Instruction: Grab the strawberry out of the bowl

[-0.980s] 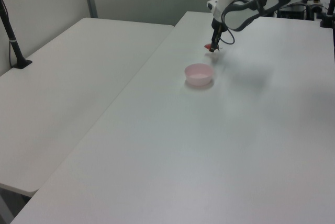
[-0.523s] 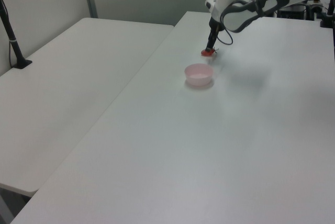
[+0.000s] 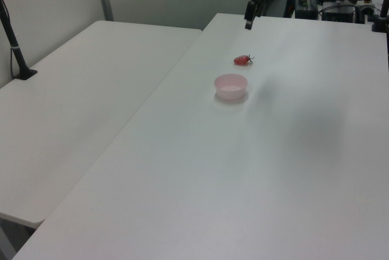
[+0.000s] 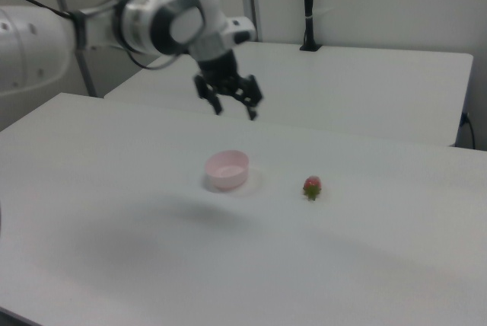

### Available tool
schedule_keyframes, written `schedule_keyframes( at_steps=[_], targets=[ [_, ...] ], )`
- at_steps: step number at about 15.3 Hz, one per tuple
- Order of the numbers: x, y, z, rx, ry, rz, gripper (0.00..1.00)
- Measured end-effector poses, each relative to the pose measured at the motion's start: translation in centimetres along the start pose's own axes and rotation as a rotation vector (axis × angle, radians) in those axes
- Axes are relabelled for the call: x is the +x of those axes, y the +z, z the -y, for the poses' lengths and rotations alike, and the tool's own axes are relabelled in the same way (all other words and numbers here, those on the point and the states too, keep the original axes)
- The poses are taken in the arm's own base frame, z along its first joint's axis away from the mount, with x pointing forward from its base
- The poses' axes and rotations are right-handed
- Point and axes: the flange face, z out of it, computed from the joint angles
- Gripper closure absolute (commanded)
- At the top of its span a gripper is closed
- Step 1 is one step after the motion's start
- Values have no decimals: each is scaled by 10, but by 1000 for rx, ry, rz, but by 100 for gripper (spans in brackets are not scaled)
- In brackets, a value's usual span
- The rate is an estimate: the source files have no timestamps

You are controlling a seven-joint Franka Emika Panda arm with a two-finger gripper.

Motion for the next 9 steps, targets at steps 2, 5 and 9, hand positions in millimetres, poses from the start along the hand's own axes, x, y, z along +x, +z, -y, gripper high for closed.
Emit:
schedule_keyframes(
  at_steps=[2,5,9],
  targets=[
    [-25,-45,33,29,47,79,0],
    [-55,-67,74,39,9,168,0],
    [-83,-77,93,44,-18,188,0]
  ],
)
